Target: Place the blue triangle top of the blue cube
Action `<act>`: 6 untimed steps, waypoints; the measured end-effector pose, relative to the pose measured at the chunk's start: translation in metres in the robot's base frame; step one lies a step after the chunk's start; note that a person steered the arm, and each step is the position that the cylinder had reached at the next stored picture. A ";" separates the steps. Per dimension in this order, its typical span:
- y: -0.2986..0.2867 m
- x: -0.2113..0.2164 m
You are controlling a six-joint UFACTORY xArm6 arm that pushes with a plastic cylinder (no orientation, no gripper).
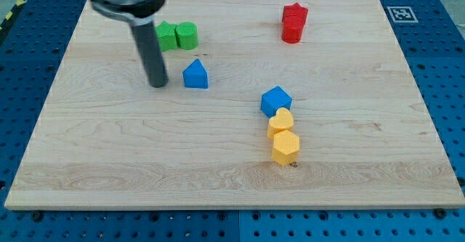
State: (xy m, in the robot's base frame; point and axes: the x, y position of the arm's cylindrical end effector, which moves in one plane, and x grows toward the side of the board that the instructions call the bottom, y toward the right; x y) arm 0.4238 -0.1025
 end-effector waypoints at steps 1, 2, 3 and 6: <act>0.029 0.000; 0.026 -0.009; 0.073 -0.007; 0.127 -0.001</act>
